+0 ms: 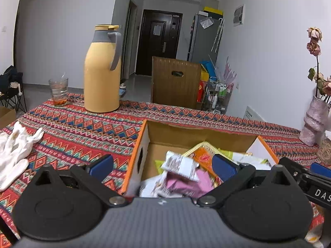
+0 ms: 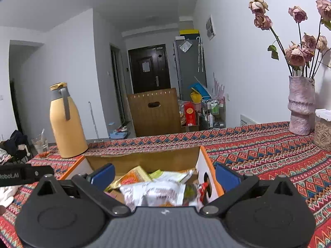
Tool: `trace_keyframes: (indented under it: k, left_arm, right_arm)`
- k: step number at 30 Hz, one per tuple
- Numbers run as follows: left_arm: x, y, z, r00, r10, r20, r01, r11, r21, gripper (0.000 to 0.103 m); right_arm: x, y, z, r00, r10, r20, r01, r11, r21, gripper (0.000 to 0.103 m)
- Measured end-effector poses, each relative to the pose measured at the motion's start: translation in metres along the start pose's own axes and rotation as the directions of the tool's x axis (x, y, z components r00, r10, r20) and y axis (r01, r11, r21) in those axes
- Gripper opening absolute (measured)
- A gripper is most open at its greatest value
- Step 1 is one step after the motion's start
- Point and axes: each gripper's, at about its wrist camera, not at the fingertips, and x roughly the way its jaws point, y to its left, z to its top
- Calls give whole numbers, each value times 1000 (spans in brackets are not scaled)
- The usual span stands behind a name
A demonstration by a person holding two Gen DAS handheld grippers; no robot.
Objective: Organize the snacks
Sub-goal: 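Move both open tools back over the remaining snacks, then grasp the pink packet with the right gripper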
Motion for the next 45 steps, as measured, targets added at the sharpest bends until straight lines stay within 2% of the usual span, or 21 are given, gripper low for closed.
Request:
trace_keyframes:
  k: [9,15,27,35,45]
  left_arm:
    - [-20,36,-28,998,24,-56,-23,1000,20,103]
    - [-22,60,-47,995,42,-95,-38,998,51,103]
    - [-4,94,-72,988,57,-141,-57,998,1,103]
    - [4,106,-78,984,32,-177,-43,997,-62,103]
    - [6,114,-78,981,5,-193,-28,993,-114,103]
  right_arm:
    - [-25,29,-31,996,29,-79,-34,998,-60,103]
    - [-22,51,-53,986,28,-166,-43,995,-86,103]
    - [24,92,-85,930,-15,-366,-20,996,-91,103]
    - [49,98,-99,908,-67,-413,24,994,-108,103]
    - [52,99,-102,916,-81,-393,40,993,-111,103]
